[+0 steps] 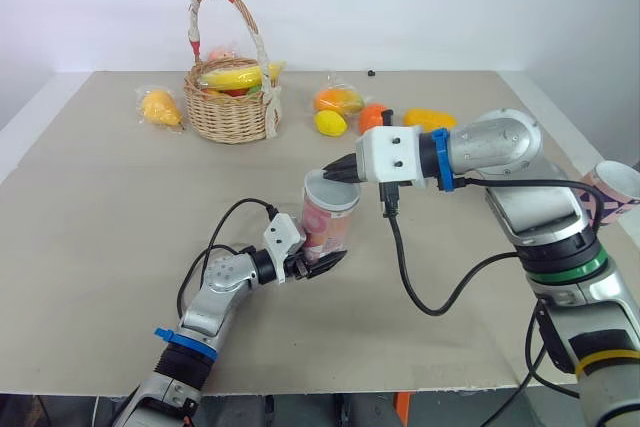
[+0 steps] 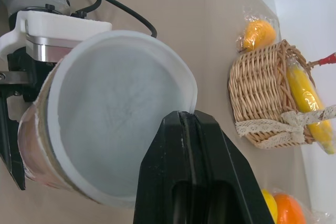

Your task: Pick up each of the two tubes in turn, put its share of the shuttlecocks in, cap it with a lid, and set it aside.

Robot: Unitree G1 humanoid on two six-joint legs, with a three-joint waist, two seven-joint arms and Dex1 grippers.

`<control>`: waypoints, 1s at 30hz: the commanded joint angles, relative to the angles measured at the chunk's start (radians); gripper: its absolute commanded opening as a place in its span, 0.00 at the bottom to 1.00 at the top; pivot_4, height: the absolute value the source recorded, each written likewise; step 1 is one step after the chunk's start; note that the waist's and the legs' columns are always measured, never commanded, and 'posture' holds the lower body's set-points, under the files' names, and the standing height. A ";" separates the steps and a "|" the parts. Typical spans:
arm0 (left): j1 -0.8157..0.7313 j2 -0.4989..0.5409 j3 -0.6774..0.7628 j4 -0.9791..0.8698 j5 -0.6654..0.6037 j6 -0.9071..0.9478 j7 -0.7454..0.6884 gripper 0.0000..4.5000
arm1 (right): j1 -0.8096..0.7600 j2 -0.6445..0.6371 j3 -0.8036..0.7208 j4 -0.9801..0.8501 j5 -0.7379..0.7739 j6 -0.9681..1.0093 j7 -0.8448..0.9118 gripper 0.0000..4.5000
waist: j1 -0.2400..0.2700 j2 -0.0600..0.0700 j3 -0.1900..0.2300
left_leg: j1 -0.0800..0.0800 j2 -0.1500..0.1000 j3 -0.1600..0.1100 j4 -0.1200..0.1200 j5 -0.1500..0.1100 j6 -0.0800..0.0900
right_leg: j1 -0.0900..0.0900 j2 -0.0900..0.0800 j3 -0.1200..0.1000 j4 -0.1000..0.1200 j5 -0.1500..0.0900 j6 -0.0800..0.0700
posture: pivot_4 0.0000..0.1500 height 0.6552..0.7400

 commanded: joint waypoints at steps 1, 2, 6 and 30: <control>0.012 0.005 -0.017 0.014 0.007 0.021 -0.009 0.73 | -0.004 -0.021 -0.008 -0.007 -0.023 -0.007 0.001 0.02 | 0.000 0.000 0.000 | 0.000 0.000 0.000 0.000 0.000 0.000 | 0.000 0.000 0.000 0.000 0.000 0.000 | 1.00 1.00; 0.012 0.004 -0.017 0.014 0.007 0.021 -0.009 0.73 | -0.003 -0.021 -0.006 -0.006 -0.027 -0.010 0.001 0.02 | 0.000 0.000 0.000 | 0.000 0.000 0.000 0.000 0.000 0.000 | 0.000 0.000 0.000 0.000 0.000 0.000 | 1.00 1.00; 0.014 0.003 -0.019 0.012 0.006 0.023 -0.009 0.73 | 0.001 -0.031 0.006 -0.004 -0.057 -0.031 -0.003 0.02 | 0.000 0.000 0.000 | 0.000 0.000 0.000 0.000 0.000 0.000 | 0.000 0.000 0.000 0.000 0.000 0.000 | 1.00 1.00; 0.011 0.000 -0.021 0.016 0.006 0.025 -0.009 0.73 | 0.001 -0.008 0.030 -0.012 -0.124 -0.073 -0.027 0.02 | 0.000 0.000 0.000 | 0.001 0.001 0.000 0.000 0.000 0.000 | 0.000 0.000 0.000 0.000 -0.001 -0.002 | 1.00 1.00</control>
